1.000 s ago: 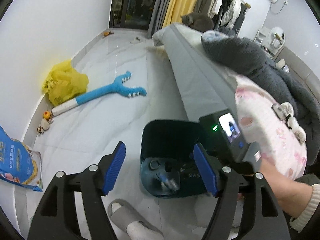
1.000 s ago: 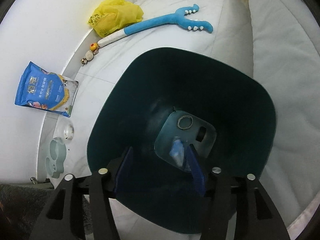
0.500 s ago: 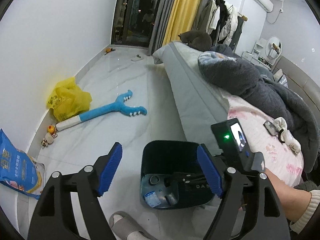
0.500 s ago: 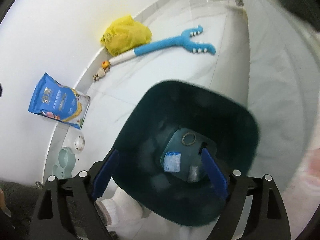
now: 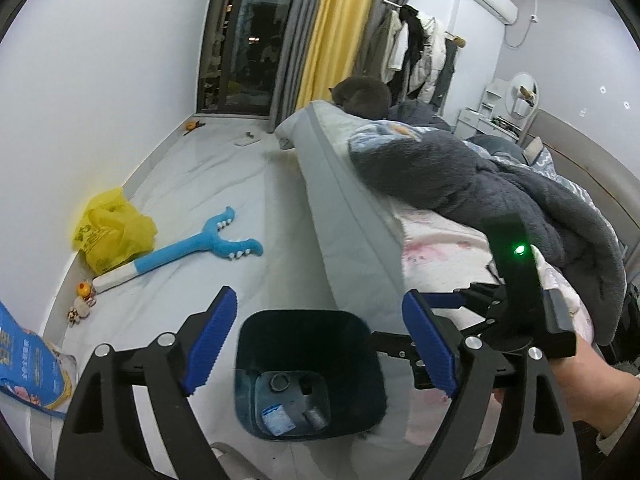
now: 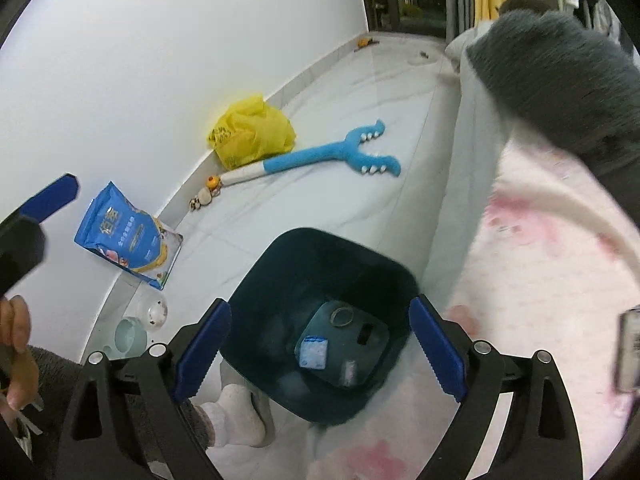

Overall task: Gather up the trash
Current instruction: 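Move both tools back over the items on the bed, then grasp the white cotton pad with the right tool, then grasp the black curved clip with the left tool, then carry the black clip into the teal bin and open the left tool while the right tool carries the pad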

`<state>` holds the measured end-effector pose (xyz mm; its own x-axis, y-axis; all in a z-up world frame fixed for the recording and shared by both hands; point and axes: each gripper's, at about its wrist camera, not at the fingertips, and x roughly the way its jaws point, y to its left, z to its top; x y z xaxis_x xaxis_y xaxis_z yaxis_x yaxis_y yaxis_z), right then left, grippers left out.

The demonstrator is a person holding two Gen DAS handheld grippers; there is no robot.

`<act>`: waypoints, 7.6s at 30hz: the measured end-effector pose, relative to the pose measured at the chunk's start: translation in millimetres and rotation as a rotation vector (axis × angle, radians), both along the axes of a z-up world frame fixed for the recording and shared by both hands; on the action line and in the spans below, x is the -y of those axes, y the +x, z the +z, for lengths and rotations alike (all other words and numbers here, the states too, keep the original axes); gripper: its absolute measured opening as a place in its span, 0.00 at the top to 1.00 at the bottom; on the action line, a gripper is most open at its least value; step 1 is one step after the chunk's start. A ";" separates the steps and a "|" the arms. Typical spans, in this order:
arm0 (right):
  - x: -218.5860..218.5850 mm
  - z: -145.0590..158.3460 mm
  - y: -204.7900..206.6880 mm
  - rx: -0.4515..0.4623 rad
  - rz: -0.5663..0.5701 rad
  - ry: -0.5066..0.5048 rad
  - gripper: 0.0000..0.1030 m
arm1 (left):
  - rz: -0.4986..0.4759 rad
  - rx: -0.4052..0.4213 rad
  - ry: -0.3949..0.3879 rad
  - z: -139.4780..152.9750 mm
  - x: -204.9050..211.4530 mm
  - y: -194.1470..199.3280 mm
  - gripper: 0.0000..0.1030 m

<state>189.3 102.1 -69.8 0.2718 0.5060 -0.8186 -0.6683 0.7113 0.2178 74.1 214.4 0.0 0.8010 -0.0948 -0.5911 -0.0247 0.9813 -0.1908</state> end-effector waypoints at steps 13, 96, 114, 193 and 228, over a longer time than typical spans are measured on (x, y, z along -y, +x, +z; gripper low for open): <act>74.7 40.1 3.2 0.103 -0.057 0.018 0.11 | -0.098 0.033 0.014 12.1 67.5 18.7 0.16; 377.5 29.1 -0.2 0.224 -0.185 -0.104 0.06 | -0.306 -0.152 0.038 -60.4 327.3 98.4 0.17; 388.7 12.1 15.8 0.175 -0.093 0.011 0.21 | -0.229 -0.153 0.078 -75.7 345.4 117.2 0.31; 340.9 82.1 24.4 0.191 -0.182 0.246 0.60 | -0.187 -0.082 0.117 -25.0 286.0 95.6 0.79; 137.1 96.4 17.1 0.172 -0.008 0.220 0.60 | 0.079 -0.250 0.112 -86.8 82.8 59.7 0.79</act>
<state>206.4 -34.9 26.6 0.4019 0.6634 -0.6311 -0.7030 0.6652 0.2516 133.8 131.6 -86.8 0.6313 0.0392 -0.7746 -0.1346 0.9891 -0.0596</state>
